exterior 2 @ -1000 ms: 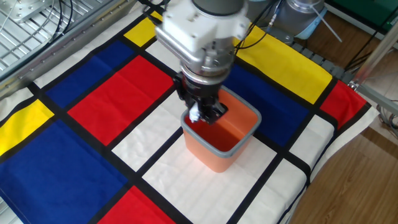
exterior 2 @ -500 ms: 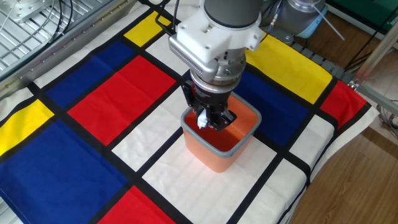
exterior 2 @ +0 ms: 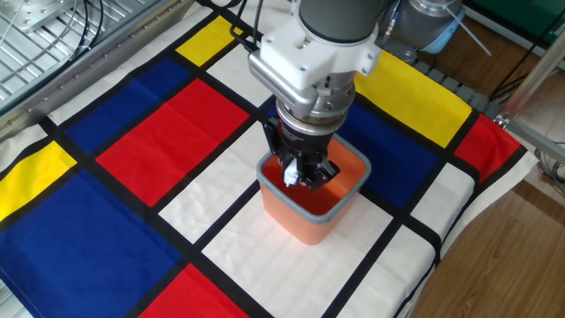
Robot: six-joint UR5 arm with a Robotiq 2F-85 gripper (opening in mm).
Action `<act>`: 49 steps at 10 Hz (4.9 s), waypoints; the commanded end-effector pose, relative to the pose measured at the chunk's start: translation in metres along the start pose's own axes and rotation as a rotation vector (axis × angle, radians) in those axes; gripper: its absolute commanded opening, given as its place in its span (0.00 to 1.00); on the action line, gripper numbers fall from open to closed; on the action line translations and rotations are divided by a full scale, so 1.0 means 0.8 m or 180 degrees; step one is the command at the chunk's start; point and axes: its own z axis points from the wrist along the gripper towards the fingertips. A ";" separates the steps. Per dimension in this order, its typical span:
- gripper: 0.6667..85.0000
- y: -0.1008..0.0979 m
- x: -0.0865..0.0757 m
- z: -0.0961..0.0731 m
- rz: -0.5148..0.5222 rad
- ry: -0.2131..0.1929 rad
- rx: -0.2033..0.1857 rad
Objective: Put the garbage in the trash can
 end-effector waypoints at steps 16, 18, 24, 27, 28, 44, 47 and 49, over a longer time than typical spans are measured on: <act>0.00 0.007 0.027 0.017 -0.0296 0.0178 -0.0043; 0.00 0.013 0.029 0.017 -0.0300 0.0193 -0.0096; 0.00 0.009 0.043 0.012 -0.0252 0.0123 -0.0170; 0.00 0.008 0.044 0.015 -0.0333 0.0118 -0.0186; 0.06 0.008 0.045 0.015 -0.0430 0.0121 -0.0197; 0.00 -0.007 0.059 -0.007 -0.0327 0.0303 -0.0170; 0.00 -0.060 0.052 -0.022 -0.0459 0.0342 -0.0075; 0.00 -0.094 0.051 -0.021 -0.0524 0.0328 -0.0006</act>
